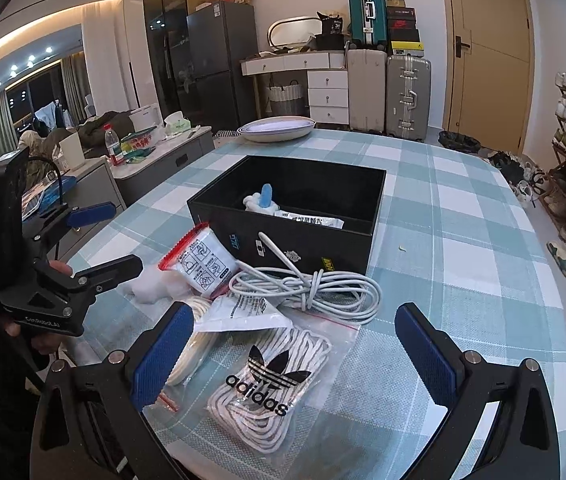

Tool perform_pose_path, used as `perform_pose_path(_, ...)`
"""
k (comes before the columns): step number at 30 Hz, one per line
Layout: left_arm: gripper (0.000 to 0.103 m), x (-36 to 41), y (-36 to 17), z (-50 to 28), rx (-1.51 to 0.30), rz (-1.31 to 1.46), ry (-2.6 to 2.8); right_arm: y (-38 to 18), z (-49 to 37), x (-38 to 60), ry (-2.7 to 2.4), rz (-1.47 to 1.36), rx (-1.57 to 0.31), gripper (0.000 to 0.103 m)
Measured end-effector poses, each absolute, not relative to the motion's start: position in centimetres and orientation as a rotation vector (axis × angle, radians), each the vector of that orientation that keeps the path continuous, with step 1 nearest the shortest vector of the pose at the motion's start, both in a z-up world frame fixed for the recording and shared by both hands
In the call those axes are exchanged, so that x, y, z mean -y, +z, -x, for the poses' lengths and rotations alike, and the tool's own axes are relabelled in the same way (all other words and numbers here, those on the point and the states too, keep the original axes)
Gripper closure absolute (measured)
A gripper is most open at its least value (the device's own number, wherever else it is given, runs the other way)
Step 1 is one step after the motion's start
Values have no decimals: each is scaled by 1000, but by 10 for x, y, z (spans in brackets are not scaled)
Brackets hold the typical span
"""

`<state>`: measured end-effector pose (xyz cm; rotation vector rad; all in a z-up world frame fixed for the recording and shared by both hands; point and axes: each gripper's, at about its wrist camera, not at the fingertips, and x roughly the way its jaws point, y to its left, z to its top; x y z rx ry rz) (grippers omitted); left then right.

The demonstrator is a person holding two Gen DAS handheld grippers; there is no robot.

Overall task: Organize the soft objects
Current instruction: 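Move the left gripper to the white foam piece while the right approaches the adidas bag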

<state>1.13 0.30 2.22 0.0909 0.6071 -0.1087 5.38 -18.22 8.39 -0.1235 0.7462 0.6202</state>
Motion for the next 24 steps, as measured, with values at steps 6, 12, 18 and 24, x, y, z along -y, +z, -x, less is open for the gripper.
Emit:
perform_pose_path(6, 0, -3, 14, -12, -627, -98, -96, 69, -56, 188, 604, 88, -794, 1)
perform_pose_path(12, 0, 0, 6, -11, -644, -112, -98, 52, -60, 187, 594, 91, -836, 1)
perform_pose_path(18, 0, 4, 1, -11, -654, -125, -105, 39, -61, 179, 583, 119, -883, 1)
perform_pose_path(24, 0, 4, -1, -15, -687, -120, -127, 30, -60, 168, 579, 147, -914, 1)
